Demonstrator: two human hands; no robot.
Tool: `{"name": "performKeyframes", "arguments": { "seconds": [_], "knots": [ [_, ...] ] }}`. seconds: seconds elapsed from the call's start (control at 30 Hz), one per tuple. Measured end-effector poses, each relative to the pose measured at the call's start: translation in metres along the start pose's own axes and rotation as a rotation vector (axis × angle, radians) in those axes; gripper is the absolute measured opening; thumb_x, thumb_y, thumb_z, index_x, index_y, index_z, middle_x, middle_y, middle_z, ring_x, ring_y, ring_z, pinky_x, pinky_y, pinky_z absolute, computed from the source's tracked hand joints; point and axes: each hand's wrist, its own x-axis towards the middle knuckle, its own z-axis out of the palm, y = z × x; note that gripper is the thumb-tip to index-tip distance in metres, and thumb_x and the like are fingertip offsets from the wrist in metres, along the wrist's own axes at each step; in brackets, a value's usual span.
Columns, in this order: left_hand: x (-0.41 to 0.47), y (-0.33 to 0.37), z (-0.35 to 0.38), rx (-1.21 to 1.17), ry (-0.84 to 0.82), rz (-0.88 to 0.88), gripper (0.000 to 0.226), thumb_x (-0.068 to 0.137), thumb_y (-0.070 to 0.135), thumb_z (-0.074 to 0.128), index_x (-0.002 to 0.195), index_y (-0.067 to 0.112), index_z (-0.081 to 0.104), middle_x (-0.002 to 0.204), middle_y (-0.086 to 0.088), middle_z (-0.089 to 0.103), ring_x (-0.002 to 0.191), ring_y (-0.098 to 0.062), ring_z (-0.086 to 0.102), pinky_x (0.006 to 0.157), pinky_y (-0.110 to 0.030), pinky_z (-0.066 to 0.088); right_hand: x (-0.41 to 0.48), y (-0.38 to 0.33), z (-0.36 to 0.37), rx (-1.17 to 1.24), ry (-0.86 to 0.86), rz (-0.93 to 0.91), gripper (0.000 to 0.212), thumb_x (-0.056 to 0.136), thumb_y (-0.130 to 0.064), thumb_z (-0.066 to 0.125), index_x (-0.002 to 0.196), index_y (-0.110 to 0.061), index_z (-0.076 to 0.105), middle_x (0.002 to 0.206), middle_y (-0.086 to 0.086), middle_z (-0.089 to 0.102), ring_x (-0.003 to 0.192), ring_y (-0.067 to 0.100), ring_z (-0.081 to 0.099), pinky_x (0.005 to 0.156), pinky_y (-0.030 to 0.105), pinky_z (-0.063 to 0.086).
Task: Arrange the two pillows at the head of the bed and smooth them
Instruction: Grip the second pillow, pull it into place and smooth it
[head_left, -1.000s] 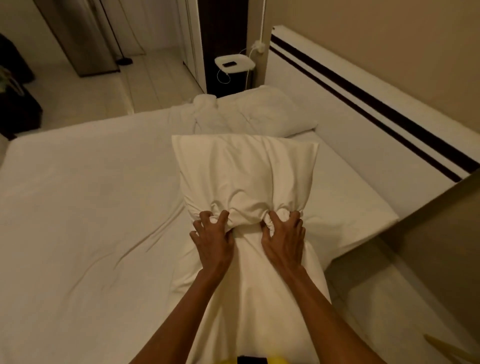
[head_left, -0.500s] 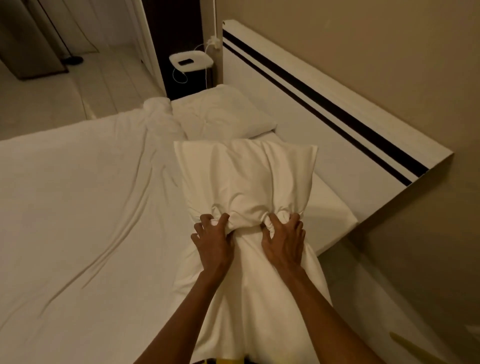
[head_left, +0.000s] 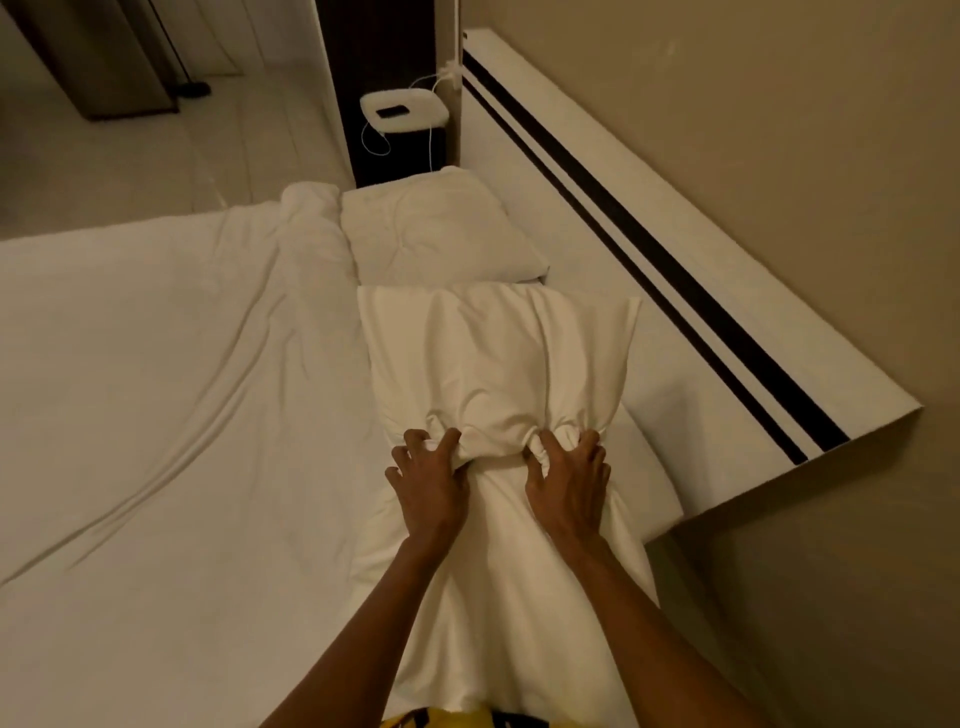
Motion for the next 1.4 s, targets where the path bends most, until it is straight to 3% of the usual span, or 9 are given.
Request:
{"name": "performKeyframes", "arguments": {
  "seconds": [0.27,0.7,0.9,1.17,1.4],
  "knots": [
    [0.014,0.079,0.039,0.022,0.08,-0.182,0.037,0.084,0.028,0.072,0.119,0.029,0.059,0.119,-0.012,0.047,0.101,-0.034,0.046,0.083,-0.047,0.038,0.08,0.061,-0.015,0.005,-0.089,-0.159,0.035,0.085,-0.03,0.071,0.12,-0.025,0.067,0.116,0.02,0.05,0.097,0.039,0.05,0.082,0.048,0.044],
    [0.058,0.112,0.112,-0.042,0.045,-0.329,0.037,0.089,0.034,0.065,0.125,0.03,0.058,0.124,-0.012,0.045,0.107,-0.034,0.043,0.089,-0.05,0.037,0.163,0.1,0.014,-0.053,-0.164,-0.266,0.029,0.085,-0.03,0.073,0.114,-0.026,0.071,0.108,0.019,0.053,0.09,0.039,0.052,0.077,0.046,0.046],
    [0.117,0.142,0.15,-0.025,0.095,-0.391,0.036,0.087,0.036,0.067,0.123,0.029,0.061,0.121,-0.014,0.047,0.105,-0.035,0.045,0.086,-0.048,0.037,0.247,0.117,0.043,-0.025,-0.193,-0.345,0.029,0.085,-0.028,0.073,0.114,-0.025,0.072,0.106,0.019,0.053,0.09,0.04,0.052,0.077,0.046,0.044],
    [0.217,0.15,0.248,-0.078,0.153,-0.444,0.039,0.088,0.034,0.067,0.126,0.029,0.059,0.124,-0.014,0.045,0.107,-0.036,0.043,0.088,-0.051,0.037,0.365,0.14,0.127,-0.006,-0.209,-0.426,0.027,0.09,-0.033,0.067,0.115,-0.024,0.071,0.107,0.02,0.05,0.091,0.04,0.051,0.081,0.048,0.044],
    [0.299,0.099,0.392,-0.064,0.12,-0.45,0.036,0.091,0.042,0.062,0.126,0.034,0.058,0.131,-0.01,0.04,0.113,-0.036,0.042,0.092,-0.051,0.034,0.426,0.187,0.284,-0.004,-0.22,-0.378,0.029,0.09,-0.036,0.067,0.116,-0.023,0.071,0.111,0.023,0.05,0.094,0.043,0.053,0.084,0.05,0.044]
  ]
}}
